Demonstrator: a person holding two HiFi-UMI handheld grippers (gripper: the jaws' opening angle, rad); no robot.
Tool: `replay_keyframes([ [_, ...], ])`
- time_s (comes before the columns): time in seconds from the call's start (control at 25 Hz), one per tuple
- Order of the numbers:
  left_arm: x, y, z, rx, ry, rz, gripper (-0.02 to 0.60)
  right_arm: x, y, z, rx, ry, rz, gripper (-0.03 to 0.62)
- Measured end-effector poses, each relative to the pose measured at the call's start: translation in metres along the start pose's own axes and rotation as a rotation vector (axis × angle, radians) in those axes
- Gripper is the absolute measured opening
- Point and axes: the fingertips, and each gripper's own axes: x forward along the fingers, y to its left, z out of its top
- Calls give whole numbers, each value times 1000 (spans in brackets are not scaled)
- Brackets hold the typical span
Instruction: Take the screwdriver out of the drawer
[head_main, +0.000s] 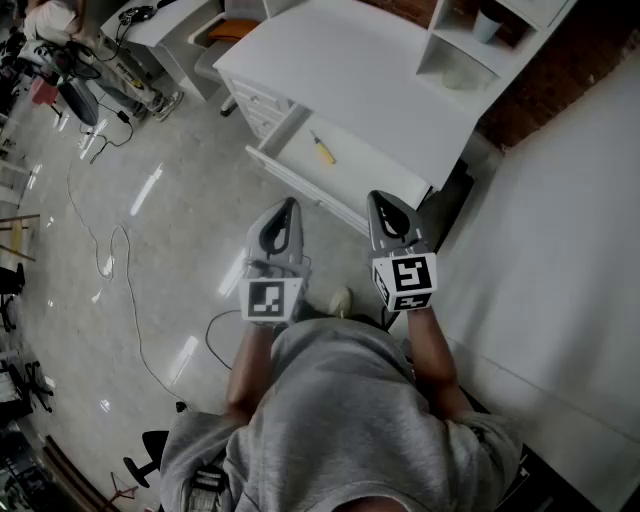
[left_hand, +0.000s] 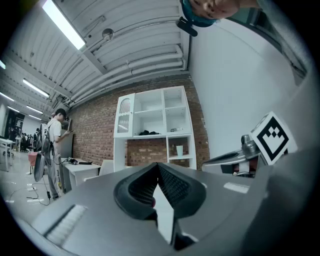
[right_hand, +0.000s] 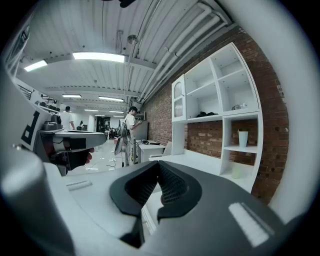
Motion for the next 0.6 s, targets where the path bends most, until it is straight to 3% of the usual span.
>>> replay_keyframes([
  [0.6,24,-1,-5,-8,22,24,12,15,-19,-9,-7,31,24,3],
])
